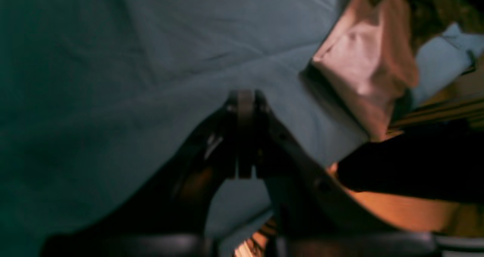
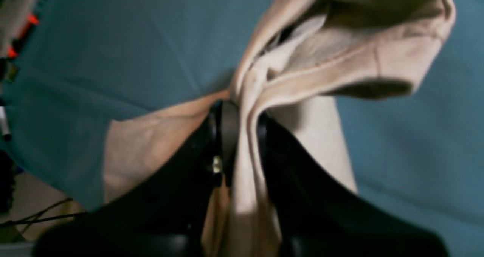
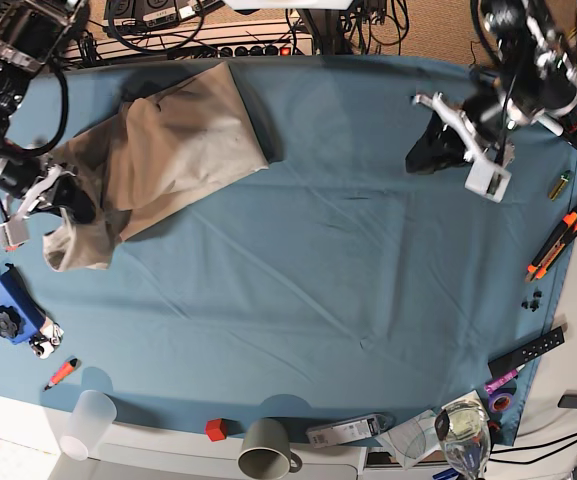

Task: Fold the T-shirt properly
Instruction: 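Fold the bundle over onto itself with the right gripper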

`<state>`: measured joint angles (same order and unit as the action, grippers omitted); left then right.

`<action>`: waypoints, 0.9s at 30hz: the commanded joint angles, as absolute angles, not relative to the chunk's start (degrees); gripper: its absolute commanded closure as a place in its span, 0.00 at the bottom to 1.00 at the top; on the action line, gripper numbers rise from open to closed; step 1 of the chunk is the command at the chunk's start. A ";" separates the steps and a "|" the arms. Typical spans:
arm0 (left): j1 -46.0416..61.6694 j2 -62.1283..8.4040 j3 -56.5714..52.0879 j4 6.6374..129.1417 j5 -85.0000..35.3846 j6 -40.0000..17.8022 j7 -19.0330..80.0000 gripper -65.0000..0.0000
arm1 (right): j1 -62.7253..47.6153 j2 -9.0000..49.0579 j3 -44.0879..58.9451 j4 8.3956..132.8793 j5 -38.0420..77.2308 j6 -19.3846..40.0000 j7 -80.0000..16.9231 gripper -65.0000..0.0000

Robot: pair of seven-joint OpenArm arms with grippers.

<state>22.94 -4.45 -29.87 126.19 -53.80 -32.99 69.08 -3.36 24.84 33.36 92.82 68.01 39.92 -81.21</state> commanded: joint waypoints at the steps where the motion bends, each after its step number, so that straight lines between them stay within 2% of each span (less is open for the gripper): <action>1: 23.77 -4.69 -30.59 128.66 -55.13 -33.34 67.68 1.00 | -2.57 25.58 33.15 94.41 70.87 40.00 -80.00 1.00; 12: 27.94 -4.62 -31.79 131.74 -55.09 -33.34 67.53 1.00 | -9.63 24.91 23.22 107.57 70.46 40.00 -80.00 1.00; 20: 27.92 -4.62 -31.79 131.74 -55.09 -33.34 67.46 1.00 | -12.34 24.32 20.69 109.14 71.16 40.00 -80.00 1.00; 27: 27.92 -4.62 -31.79 131.74 -55.09 -33.34 67.07 1.00 | -12.38 24.27 14.11 109.14 68.60 40.00 -80.00 1.00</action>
